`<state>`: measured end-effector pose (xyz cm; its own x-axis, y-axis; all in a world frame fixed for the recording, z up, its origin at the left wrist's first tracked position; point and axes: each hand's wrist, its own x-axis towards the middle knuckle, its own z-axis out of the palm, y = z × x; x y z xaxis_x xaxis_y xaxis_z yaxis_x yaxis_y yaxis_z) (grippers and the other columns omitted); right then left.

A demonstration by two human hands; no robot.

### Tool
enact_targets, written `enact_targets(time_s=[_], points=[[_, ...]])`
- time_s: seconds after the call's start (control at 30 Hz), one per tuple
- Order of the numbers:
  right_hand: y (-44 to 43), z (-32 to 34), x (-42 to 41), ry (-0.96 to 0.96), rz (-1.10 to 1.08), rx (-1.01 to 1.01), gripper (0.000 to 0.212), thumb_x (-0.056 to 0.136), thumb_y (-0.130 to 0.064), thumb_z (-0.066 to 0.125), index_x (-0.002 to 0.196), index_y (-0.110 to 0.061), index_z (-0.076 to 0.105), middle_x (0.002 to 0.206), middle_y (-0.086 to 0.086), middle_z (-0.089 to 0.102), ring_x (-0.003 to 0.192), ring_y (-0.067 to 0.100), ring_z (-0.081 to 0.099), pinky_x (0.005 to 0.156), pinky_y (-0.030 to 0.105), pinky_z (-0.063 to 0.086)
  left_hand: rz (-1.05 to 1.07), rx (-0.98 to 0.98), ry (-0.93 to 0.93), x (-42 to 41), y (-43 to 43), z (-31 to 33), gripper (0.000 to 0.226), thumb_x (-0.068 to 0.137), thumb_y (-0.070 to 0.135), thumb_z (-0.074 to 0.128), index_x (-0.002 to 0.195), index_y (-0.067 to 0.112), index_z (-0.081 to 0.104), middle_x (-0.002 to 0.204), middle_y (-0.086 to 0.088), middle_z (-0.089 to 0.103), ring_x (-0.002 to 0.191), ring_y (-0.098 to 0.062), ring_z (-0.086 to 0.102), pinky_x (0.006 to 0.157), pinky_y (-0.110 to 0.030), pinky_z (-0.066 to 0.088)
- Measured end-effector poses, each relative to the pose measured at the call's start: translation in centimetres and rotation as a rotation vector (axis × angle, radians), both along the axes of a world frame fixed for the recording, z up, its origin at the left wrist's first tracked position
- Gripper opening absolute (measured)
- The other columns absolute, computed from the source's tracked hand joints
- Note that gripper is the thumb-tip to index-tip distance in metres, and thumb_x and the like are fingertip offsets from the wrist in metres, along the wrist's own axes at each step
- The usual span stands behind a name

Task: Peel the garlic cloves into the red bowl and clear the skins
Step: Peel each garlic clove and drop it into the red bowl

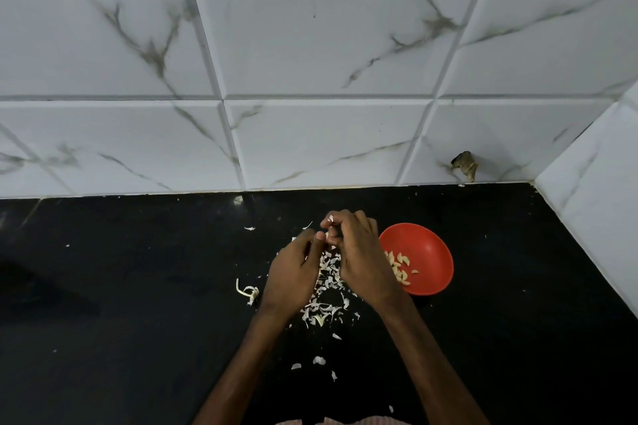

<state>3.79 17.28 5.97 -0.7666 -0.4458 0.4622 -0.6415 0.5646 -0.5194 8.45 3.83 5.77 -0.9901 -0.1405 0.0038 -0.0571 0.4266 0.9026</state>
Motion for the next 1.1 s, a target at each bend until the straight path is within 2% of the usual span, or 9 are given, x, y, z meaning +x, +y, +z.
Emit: enact_targets(time_s=[0.13,0.27,0.43,0.57,0.7,0.83,0.93,1.0,1.1], points=[[0.0,0.0,-0.5,0.073,0.014,0.056,0.064,0.073,0.019,0.064,0.117,-0.022,0.041,0.105,0.001,0.062,0.095,0.010,0.044,0.090,0.025,0.029,0.009,-0.176,0.068,-0.1,-0.3,0.0,0.028,0.105,0.040,0.040,0.094,0.023,0.060,0.081,0.007,0.061,0.073,-0.007,0.057,0.065,-0.031,0.042],[-0.9,-0.3,0.2,0.189,-0.030,0.047,0.060,0.071,0.018,0.065,0.114,-0.019,0.044,0.106,0.004,0.065,0.094,0.014,0.045,0.086,0.031,0.034,0.170,0.099,0.086,-0.2,1.2,0.4,0.036,0.107,0.034,0.041,0.085,0.019,0.066,0.076,0.002,0.066,0.070,-0.012,0.061,0.066,-0.036,0.048],[-1.6,-1.4,1.1,0.268,-0.133,-0.039,0.051,0.078,0.010,0.074,0.114,-0.015,0.048,0.104,0.005,0.066,0.094,0.013,0.045,0.087,0.032,0.035,0.273,0.346,0.109,-0.1,2.2,0.4,0.036,0.108,0.023,0.043,0.088,0.008,0.070,0.081,-0.018,0.068,0.083,-0.042,0.062,0.078,-0.058,0.052],[-2.1,-1.7,1.7,0.293,-0.163,-0.079,0.043,0.083,0.000,0.073,0.115,-0.014,0.049,0.105,0.003,0.064,0.096,0.011,0.048,0.089,0.031,0.036,0.350,0.412,0.148,0.0,2.9,0.6,0.039,0.108,0.024,0.045,0.082,0.004,0.067,0.076,-0.022,0.063,0.069,-0.029,0.056,0.070,-0.055,0.049],[-2.3,-1.7,2.3,0.128,-0.116,-0.222,0.027,0.092,-0.011,0.055,0.118,-0.019,0.051,0.109,-0.006,0.059,0.099,0.006,0.050,0.087,0.023,0.040,0.360,0.654,0.107,-0.4,2.8,0.8,0.043,0.107,0.025,0.046,0.087,-0.010,0.061,0.080,-0.030,0.058,0.077,-0.027,0.053,0.073,-0.046,0.047],[-2.0,-1.8,2.4,-0.116,-0.120,-0.507,0.013,0.101,-0.025,0.055,0.113,-0.019,0.058,0.109,-0.010,0.059,0.099,0.015,0.059,0.081,0.026,0.049,0.336,0.826,0.025,-0.5,2.3,0.4,0.040,0.107,0.028,0.047,0.092,-0.001,0.071,0.084,-0.009,0.071,0.080,-0.013,0.066,0.074,-0.025,0.052],[-1.0,-1.9,1.6,-0.209,-0.171,-0.574,0.012,0.102,-0.027,0.058,0.105,-0.017,0.063,0.099,-0.008,0.064,0.093,0.016,0.065,0.076,0.035,0.054,0.351,0.843,0.005,-0.4,2.1,0.2,0.043,0.105,0.034,0.049,0.086,0.003,0.070,0.068,0.001,0.065,0.060,-0.003,0.059,0.056,-0.014,0.047],[-0.3,-2.0,1.1,-0.255,-0.180,-0.582,0.006,0.100,-0.020,0.062,0.106,-0.018,0.064,0.096,-0.009,0.066,0.092,0.015,0.066,0.078,0.034,0.055,0.354,0.770,0.024,-0.3,2.1,0.3,0.045,0.104,0.038,0.049,0.079,0.008,0.070,0.067,0.002,0.062,0.061,-0.003,0.055,0.061,-0.017,0.045],[0.4,-1.9,0.5,-0.340,-0.153,-0.543,0.025,0.091,-0.005,0.070,0.109,-0.022,0.065,0.096,-0.003,0.062,0.087,0.018,0.062,0.080,0.035,0.055,0.339,0.691,0.068,-0.3,2.0,0.3,0.045,0.105,0.037,0.048,0.073,0.017,0.072,0.077,0.000,0.067,0.078,-0.011,0.059,0.083,-0.033,0.046]])
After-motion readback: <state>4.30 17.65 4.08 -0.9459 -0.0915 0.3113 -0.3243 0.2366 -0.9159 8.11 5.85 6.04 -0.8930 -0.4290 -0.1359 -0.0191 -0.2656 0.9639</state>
